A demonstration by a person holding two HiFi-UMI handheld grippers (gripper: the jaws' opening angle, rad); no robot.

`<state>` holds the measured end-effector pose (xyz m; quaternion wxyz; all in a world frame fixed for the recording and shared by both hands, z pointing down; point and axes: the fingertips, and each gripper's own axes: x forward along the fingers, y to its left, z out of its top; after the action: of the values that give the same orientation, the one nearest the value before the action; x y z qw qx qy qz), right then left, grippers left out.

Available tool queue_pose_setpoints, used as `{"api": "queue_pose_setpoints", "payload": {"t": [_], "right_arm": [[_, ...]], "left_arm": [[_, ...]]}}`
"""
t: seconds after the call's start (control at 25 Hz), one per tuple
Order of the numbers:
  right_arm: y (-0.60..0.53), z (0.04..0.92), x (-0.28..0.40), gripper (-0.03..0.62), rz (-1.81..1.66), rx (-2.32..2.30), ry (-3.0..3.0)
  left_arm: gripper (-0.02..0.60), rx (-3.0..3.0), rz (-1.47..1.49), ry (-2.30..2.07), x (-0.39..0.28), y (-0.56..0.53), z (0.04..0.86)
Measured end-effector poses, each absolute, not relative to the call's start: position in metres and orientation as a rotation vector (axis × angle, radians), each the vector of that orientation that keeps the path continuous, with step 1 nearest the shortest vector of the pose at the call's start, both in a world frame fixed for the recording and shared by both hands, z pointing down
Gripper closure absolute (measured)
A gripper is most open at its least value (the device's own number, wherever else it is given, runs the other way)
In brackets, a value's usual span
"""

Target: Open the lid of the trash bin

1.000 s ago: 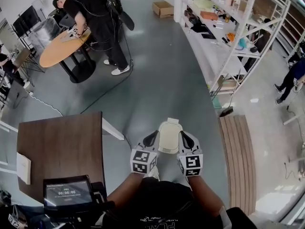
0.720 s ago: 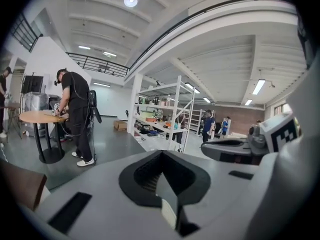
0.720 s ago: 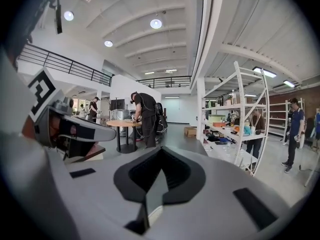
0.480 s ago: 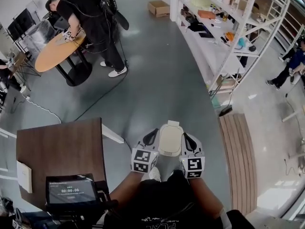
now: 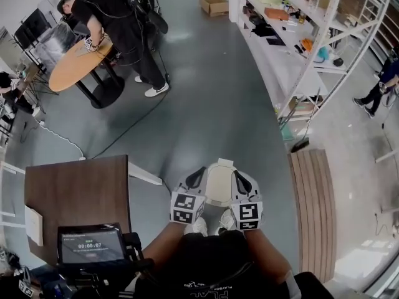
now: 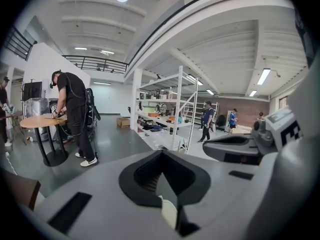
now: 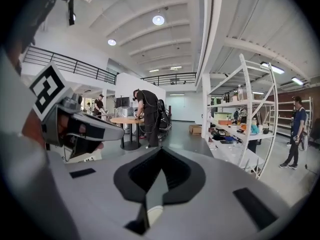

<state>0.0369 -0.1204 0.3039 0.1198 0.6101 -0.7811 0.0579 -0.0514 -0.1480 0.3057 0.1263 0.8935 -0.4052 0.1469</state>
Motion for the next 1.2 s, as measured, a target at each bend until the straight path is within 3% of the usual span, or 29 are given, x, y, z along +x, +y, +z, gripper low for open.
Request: {"api": "queue_pose_setpoints", "payload": {"t": [0.48, 1.2], "right_arm": [[-0.145, 0.328, 0.058, 0.595, 0.241, 1.683, -2.367], [-0.182, 0.372, 0.053, 0.595, 0.346, 1.714, -2.323]], "left_arm": [[0.581, 2.557, 0.445, -1.164, 0.012, -0.172, 0.324], [0.581, 2.524, 0.492, -1.089, -0.001, -0.198, 0.374]]}}
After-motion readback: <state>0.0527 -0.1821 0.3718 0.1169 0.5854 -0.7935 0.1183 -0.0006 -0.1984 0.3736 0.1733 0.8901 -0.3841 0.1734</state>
